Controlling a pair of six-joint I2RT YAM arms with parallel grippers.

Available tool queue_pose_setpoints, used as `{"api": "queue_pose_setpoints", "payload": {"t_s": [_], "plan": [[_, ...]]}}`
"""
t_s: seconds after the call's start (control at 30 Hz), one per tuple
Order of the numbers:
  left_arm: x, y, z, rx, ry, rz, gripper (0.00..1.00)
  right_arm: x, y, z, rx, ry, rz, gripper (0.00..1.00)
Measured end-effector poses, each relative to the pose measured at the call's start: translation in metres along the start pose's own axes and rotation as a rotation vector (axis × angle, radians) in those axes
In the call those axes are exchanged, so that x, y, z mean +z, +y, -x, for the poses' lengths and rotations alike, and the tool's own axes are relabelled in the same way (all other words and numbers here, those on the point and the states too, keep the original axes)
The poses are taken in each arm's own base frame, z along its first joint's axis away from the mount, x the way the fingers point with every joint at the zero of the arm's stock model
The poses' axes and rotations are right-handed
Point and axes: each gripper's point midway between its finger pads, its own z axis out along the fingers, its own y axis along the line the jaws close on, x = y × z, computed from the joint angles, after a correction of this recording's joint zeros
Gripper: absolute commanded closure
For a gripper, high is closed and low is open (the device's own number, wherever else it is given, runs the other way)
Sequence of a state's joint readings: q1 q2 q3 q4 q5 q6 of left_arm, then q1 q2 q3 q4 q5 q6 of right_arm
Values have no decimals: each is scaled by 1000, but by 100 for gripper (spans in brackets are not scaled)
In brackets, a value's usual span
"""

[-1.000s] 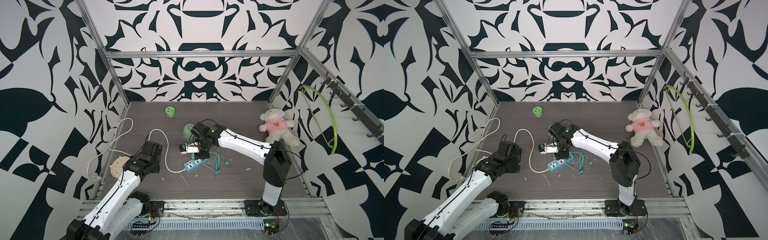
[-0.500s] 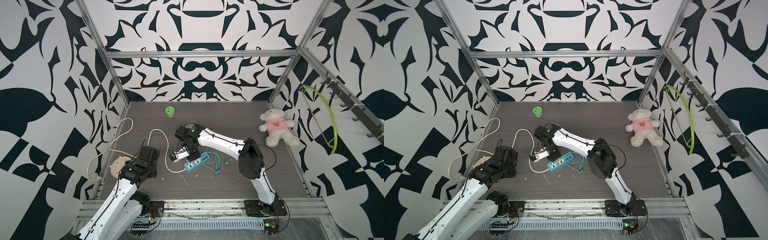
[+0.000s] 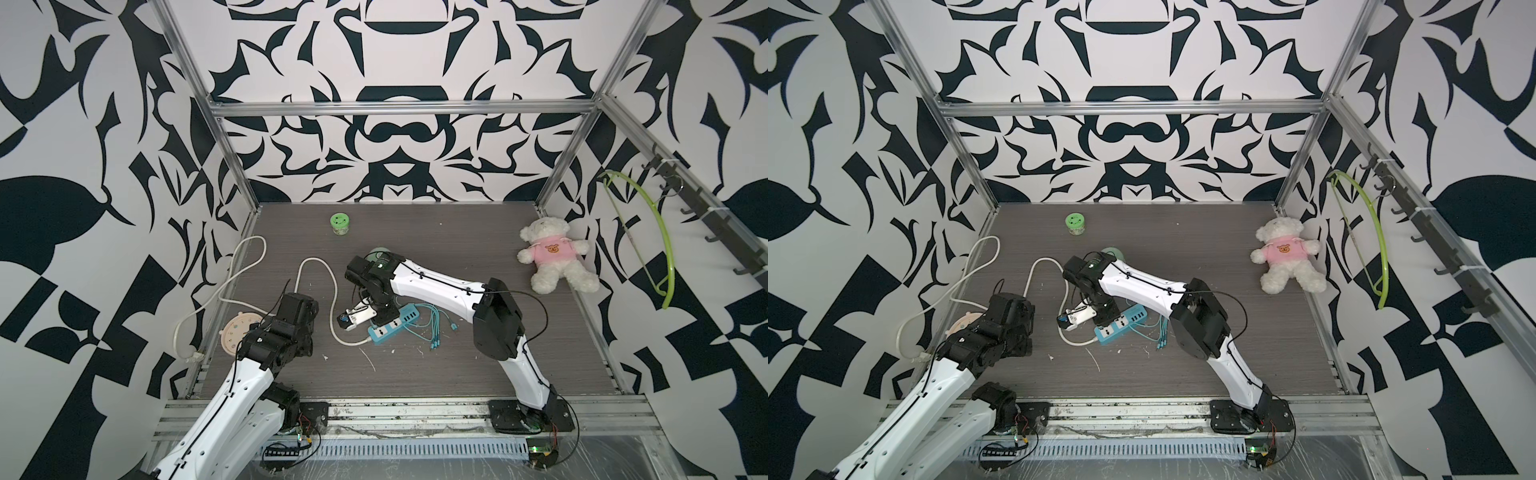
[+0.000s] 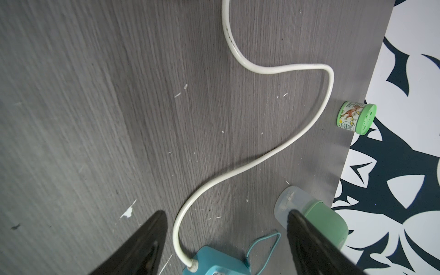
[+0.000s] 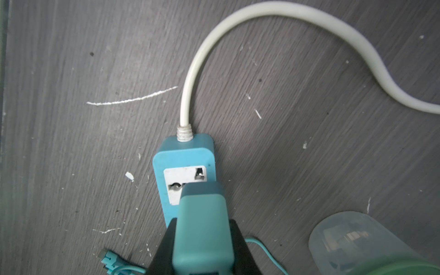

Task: Charge the cordless meat grinders
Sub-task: Insert the plug into the socket.

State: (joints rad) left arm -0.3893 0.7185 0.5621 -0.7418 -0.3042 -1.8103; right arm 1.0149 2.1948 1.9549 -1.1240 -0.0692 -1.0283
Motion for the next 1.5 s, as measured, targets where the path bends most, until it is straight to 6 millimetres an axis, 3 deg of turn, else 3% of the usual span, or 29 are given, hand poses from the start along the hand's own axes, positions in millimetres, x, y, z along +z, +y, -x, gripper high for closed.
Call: {"api": "queue_pose_setpoints", "payload": {"t_s": [0.17,1.03,1.2,1.23,1.27,1.3,1.33,1.43,1.5], "plan": [[2,5,1,1,-3,5,17,11,2,-1,-1,12,21,100],[2,6,2,-6,-4,5,17,21,1,-3,-27,32,-7,100],[1,5,2,-7,-8,0,17,20,2,-2,-24,36,-11,62],[1,5,3,-6,-9,-2,17,22,3,-2,-28,39,-9,50],[1,5,3,-5,-11,-3,17,25,5,-3,-24,44,-2,46],[1,5,3,-4,-13,-3,17,27,7,-4,-23,49,6,35],[1,5,4,-3,-14,-3,16,28,9,-5,-24,52,14,15],[1,4,5,1,-21,-7,16,25,10,-4,-24,46,9,3],[0,4,6,4,-28,-12,16,15,13,-2,-20,29,-5,1]]}}
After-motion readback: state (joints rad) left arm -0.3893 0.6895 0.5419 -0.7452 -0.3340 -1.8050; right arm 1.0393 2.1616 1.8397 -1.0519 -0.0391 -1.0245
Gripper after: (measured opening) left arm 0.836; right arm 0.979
